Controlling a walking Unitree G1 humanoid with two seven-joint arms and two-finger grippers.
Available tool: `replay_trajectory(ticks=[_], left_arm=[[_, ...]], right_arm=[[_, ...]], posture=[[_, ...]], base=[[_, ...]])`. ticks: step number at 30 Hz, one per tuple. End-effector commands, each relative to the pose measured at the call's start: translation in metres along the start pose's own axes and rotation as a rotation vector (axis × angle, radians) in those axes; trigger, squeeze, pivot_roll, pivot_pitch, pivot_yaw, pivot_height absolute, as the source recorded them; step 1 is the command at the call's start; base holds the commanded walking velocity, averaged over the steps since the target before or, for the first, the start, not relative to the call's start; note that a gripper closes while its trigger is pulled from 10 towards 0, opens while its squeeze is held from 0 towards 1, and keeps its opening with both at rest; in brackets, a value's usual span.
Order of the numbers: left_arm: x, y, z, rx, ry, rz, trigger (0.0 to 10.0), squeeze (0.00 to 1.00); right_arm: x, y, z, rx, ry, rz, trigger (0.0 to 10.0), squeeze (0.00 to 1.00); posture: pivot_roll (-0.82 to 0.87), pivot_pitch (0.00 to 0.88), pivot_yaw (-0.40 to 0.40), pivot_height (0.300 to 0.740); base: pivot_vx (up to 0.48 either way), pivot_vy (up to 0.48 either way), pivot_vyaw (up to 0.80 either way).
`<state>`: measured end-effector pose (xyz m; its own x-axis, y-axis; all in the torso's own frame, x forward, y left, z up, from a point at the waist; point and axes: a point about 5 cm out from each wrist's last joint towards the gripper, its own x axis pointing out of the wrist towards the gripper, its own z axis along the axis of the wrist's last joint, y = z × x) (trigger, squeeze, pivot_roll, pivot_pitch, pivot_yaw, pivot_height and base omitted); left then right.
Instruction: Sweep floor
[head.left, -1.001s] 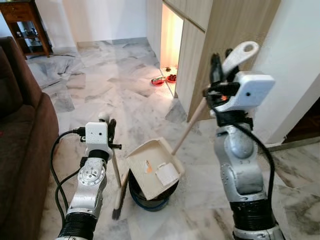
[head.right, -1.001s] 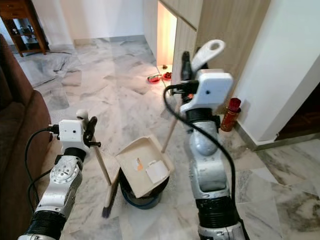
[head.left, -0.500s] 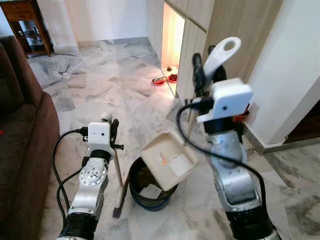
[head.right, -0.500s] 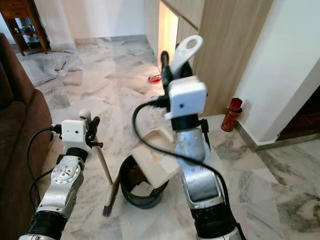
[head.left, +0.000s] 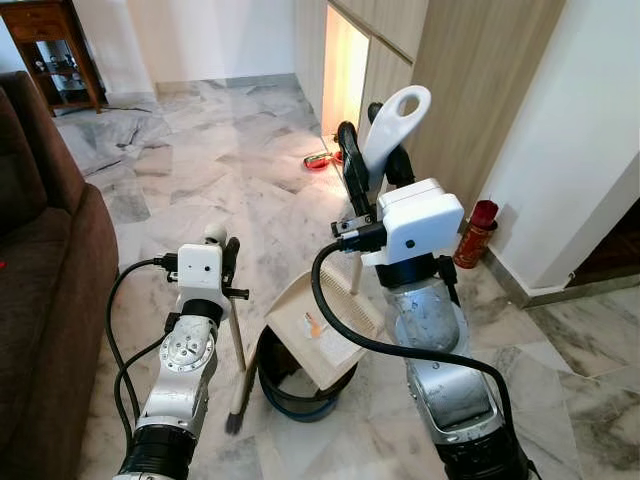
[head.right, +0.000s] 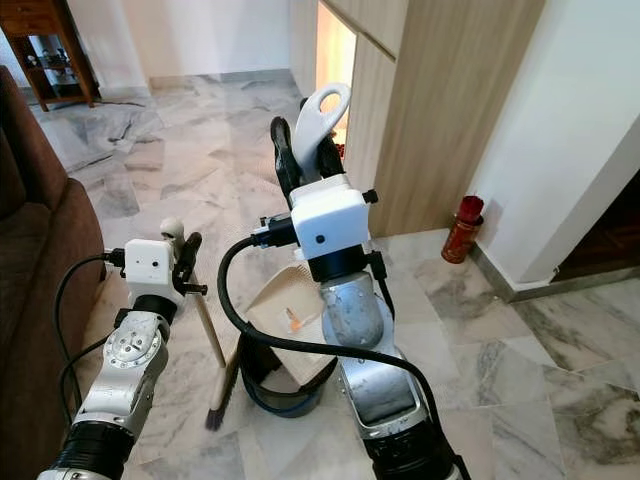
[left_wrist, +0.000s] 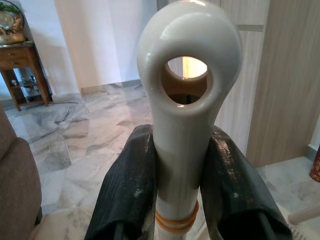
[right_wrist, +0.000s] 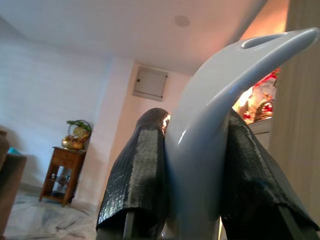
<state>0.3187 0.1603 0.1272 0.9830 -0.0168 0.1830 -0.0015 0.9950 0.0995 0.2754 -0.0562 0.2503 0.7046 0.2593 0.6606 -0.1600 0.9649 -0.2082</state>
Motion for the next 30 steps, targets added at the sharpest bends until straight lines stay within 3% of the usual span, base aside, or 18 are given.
replay_trajectory(ticks=[1, 9, 24, 30], left_arm=[[0.0028, -0.0009, 0.0128, 0.021, -0.071, -0.011, 10.0, 0.00], [0.0028, -0.0018, 0.0134, 0.028, -0.076, -0.018, 10.0, 0.00], [0.0025, -0.0048, 0.0145, 0.051, -0.087, -0.039, 10.0, 0.00], [0.0026, -0.0051, 0.0147, 0.054, -0.089, -0.042, 10.0, 0.00]], right_arm=[[0.0058, -0.0084, 0.0263, -0.010, -0.148, -0.065, 10.0, 0.00], [0.0050, -0.0094, 0.0299, -0.005, -0.167, -0.093, 10.0, 0.00], [0.0025, -0.0113, 0.0355, -0.122, -0.223, -0.132, 10.0, 0.00], [0.0024, -0.0092, 0.0342, -0.108, -0.215, -0.128, 10.0, 0.00]], posture=[[0.01, 0.000, -0.027, 0.740], [0.01, 0.000, -0.028, 0.740], [0.01, 0.000, -0.028, 0.740], [0.01, 0.000, -0.029, 0.740]], base=[[0.000, 0.000, 0.00], [0.000, 0.000, 0.00], [0.000, 0.000, 0.00], [0.000, 0.000, 0.00]])
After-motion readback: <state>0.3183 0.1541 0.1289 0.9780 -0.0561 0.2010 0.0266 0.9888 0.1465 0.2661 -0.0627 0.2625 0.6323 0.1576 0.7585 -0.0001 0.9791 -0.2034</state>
